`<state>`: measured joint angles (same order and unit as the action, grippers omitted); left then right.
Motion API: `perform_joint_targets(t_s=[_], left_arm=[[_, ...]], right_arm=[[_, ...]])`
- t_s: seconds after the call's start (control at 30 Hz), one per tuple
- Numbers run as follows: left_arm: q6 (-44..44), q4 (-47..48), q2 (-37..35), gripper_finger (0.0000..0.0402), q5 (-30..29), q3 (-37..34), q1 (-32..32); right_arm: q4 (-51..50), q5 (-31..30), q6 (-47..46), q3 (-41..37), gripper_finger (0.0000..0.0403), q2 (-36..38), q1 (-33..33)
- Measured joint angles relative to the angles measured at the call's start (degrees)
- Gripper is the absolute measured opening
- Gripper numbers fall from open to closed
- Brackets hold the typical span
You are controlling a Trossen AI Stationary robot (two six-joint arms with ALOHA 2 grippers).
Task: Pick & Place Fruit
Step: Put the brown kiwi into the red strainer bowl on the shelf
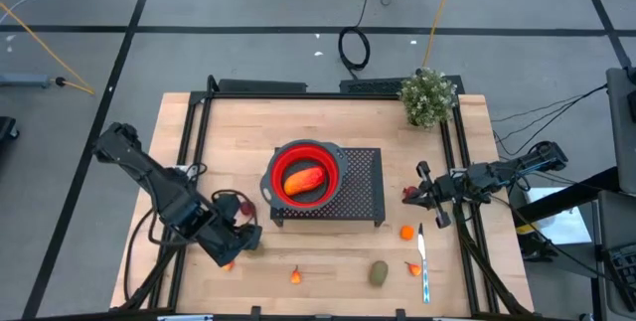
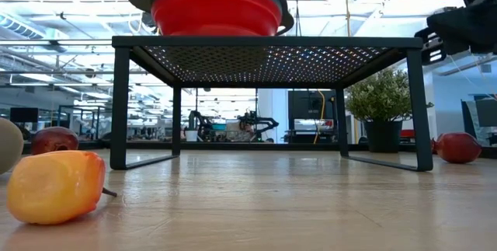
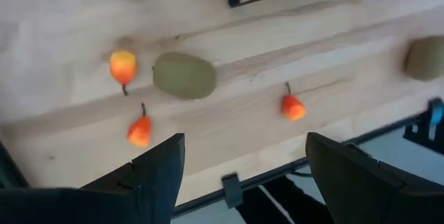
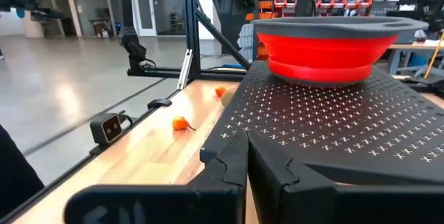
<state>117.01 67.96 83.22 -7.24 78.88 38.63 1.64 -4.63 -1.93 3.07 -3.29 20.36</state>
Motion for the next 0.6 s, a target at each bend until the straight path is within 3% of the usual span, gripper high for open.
perform_joint_targets(t_s=[0.27, 0.6], left_arm=[[8.1, -9.8, 0.0, 0.0298, 1.8, -7.8, 1.3], [17.3, -14.6, 0.0, 0.0298, 4.4, -15.4, 1.3]], right_arm=[[-0.7, -8.6, 1.2, 0.0, 0.0000, 0.0, 0.0], [-0.8, -8.8, 1.2, 0.0, 0.0000, 0.0, 0.0]])
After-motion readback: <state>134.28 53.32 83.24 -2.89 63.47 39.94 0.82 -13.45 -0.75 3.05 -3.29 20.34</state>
